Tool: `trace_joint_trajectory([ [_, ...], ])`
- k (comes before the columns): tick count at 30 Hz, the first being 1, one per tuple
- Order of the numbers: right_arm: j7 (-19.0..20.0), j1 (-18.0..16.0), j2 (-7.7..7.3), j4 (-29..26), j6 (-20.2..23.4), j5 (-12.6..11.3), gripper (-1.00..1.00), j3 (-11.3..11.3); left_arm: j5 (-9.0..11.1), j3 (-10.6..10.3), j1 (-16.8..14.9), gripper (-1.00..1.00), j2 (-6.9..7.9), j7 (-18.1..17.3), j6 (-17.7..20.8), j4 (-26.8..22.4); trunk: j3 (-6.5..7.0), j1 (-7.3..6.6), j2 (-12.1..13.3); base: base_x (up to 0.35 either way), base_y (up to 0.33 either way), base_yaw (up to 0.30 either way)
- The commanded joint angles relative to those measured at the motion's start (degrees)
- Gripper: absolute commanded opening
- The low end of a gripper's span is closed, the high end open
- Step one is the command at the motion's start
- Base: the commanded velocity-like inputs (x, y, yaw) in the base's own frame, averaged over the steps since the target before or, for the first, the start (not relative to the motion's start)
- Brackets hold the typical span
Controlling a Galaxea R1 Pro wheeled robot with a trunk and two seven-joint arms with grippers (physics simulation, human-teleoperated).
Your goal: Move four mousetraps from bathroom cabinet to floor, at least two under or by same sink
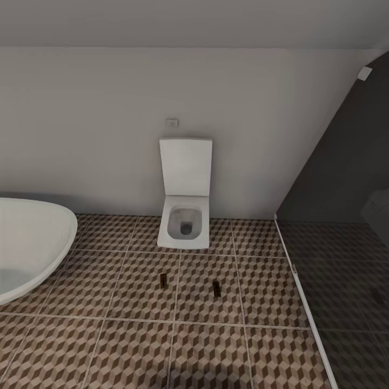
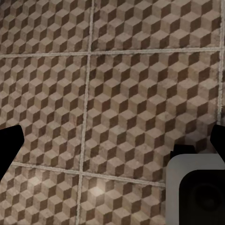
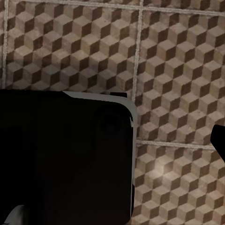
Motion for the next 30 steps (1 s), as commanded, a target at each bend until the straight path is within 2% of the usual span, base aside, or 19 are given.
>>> trace_joint_trajectory([
  [1,0.2,0.0,-0.02,0.1,-0.2,-0.2,1.0,0.2,0.2,-0.5,-0.1,1.0,-0.03,0.2,-0.3,0.2,-0.08,0.03,-0.1,0.0,0.0,0.0],
  [30,0.2,0.0,-0.02,0.1,-0.2,-0.2,1.0,0.2,0.2,-0.5,-0.1,1.0,-0.02,0.2,-0.3,0.2,-0.08,0.03,-0.1,0.0,0.0,0.0],
])
